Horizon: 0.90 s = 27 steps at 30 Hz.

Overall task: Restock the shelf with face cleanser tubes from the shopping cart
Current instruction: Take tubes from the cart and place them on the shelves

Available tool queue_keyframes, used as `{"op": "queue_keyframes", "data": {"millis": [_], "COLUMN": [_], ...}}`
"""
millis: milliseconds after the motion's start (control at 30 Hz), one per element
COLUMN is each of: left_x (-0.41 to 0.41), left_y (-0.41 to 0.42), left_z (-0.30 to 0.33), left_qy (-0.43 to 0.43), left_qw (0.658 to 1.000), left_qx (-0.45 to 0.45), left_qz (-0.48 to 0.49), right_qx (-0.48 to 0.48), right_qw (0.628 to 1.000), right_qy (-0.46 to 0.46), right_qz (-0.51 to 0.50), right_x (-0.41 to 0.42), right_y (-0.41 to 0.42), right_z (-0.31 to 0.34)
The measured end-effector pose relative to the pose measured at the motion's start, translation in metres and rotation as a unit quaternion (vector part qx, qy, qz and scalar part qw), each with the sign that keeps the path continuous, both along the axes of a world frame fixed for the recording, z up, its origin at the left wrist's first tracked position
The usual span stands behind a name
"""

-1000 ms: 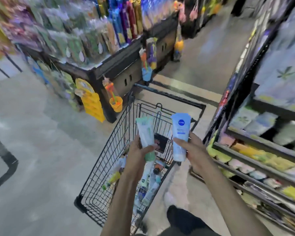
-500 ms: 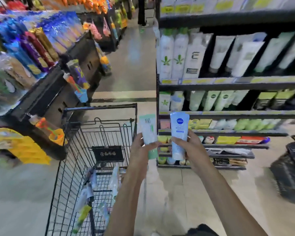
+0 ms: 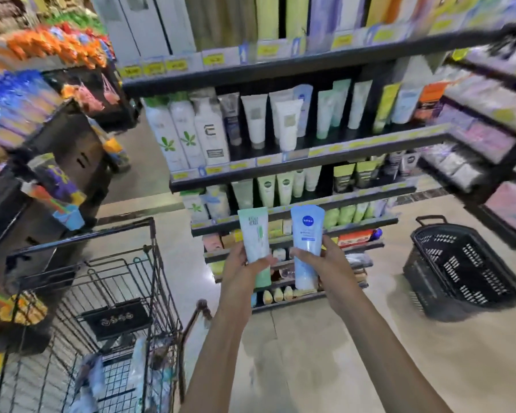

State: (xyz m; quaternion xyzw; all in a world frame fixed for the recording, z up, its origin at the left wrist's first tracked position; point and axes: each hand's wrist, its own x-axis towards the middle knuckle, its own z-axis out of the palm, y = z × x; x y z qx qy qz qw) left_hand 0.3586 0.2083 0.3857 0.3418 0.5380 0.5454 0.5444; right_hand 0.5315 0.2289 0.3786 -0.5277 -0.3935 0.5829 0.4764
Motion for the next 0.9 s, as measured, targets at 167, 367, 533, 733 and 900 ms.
{"op": "queue_keyframes", "data": {"millis": [167, 367, 533, 733, 900], "left_x": [0.072, 0.153, 0.192, 0.202, 0.195], "left_y": [0.014, 0.029, 0.041, 0.068, 0.1], "left_z": [0.003, 0.004, 0.015, 0.025, 0.025], "left_qy": [0.012, 0.02, 0.025, 0.033, 0.046], "left_qw": [1.0, 0.999, 1.0, 0.999, 0.998], "left_qx": [-0.005, -0.002, 0.014, 0.022, 0.032], "left_qz": [-0.023, -0.024, -0.011, 0.014, 0.028], "right_qx": [-0.003, 0.019, 0.009, 0.027, 0.043], "right_qw": [1.0, 0.999, 1.0, 1.0, 0.999], "right_qy": [0.001, 0.009, 0.002, -0.011, -0.019], "right_qz": [-0.024, -0.025, -0.017, -0.008, 0.008], "right_x": [0.076, 0.151, 0.185, 0.197, 0.191], "right_y": [0.002, 0.008, 0.028, 0.065, 0.104], "right_z": [0.009, 0.014, 0.013, 0.02, 0.028]}}
